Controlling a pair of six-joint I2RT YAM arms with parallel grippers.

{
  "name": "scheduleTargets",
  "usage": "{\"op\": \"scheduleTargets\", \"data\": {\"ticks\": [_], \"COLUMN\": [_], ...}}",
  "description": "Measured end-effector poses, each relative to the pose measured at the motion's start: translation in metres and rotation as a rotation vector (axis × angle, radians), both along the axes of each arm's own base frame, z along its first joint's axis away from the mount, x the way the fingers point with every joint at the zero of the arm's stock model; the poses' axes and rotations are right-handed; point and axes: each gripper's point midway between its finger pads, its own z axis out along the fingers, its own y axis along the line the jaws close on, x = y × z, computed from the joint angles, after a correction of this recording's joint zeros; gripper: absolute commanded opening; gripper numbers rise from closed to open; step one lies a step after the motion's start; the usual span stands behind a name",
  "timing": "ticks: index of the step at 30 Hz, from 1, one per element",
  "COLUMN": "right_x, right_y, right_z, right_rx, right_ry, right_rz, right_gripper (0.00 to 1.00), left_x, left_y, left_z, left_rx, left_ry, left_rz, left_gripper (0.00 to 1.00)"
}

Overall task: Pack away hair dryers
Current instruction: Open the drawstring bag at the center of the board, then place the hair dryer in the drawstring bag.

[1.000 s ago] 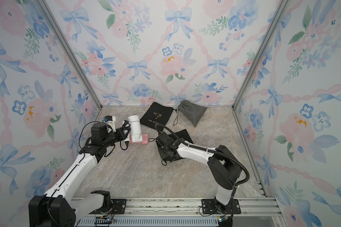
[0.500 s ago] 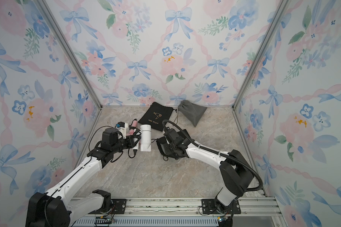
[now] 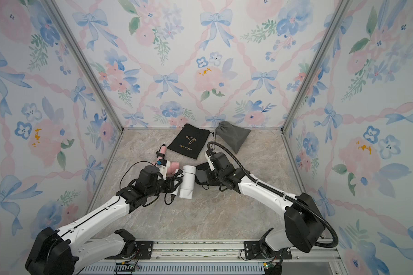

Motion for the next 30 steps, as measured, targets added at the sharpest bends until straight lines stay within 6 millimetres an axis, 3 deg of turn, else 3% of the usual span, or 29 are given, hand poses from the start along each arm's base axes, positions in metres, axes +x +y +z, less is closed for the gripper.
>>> {"op": "scheduleTargets", "data": {"ticks": [10,17,25,30], "right_x": [-0.002,-0.006,-0.018,-0.020], "right_y": [0.001,0.005,0.010,0.014], "right_z": [0.012,0.024,0.016,0.018], "right_rx": [0.061,0.114,0.146,0.169], "right_ry": [-0.005,-0.013,0.027,0.033], "right_rz": [0.024,0.052,0.096,0.114], "right_gripper": [0.00,0.00,0.00,0.00], "left_x": [-0.018,-0.017,-0.001,-0.003], "left_y": [-0.025,-0.033,-0.054,-0.069], "left_z": [-0.022,-0.036,-0.017,-0.020], "left_rx": [0.114,0.200,0.214,0.232], "left_ry": [-0.009,-0.009,-0.065,-0.073], "left_rz": [-0.067,-0.090,-0.114,-0.161], "left_gripper": [0.21,0.21,0.21,0.22]}}
